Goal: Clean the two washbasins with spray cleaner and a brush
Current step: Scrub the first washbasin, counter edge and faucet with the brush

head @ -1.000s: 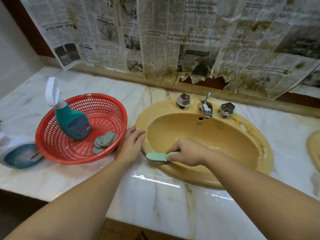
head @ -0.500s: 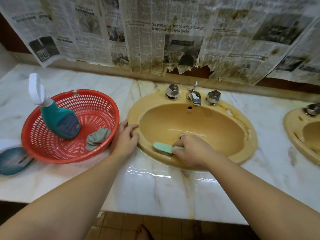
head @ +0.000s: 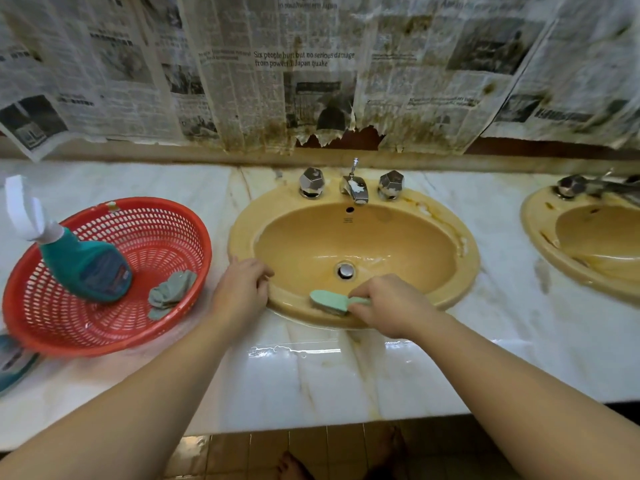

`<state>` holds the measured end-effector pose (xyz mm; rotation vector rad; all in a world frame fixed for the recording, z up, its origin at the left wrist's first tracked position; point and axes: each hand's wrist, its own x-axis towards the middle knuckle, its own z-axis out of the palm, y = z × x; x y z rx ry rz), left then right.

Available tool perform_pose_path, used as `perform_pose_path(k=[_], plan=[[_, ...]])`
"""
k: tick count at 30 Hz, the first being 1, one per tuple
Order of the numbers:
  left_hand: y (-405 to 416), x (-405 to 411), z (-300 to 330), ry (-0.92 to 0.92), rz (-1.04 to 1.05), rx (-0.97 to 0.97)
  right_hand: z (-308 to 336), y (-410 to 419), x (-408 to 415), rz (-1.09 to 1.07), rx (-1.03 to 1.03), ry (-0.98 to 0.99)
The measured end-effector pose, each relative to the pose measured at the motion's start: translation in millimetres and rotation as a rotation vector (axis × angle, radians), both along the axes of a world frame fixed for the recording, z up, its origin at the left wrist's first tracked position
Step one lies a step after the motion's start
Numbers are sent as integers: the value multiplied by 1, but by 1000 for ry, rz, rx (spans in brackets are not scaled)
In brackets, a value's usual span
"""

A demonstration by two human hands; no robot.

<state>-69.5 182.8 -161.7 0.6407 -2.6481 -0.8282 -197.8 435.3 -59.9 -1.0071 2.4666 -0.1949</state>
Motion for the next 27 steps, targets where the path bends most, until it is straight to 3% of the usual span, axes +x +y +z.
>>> perform_pose_path(k=[5,8,12,16,19,23,27], plan=[[25,-10,17,-125,-262,-61,-3,13,1,-13,11,14],[37,-15,19,-187,-369,-114,-2,20,-3,-134,21,89],[44,-23,16,-198,-351,-142,-2,24,6,-42,29,46],[47,-30,20,-249,-331,-141,-6,32,4,-196,6,124],[48,-29,22,-219,-306,-130,-8,33,13,-76,1,75],[54,-29,25,-262,-282,-138,-9,49,8,-299,-10,160],[57,-33,24,-271,-291,-176,-9,50,29,-121,-16,55]])
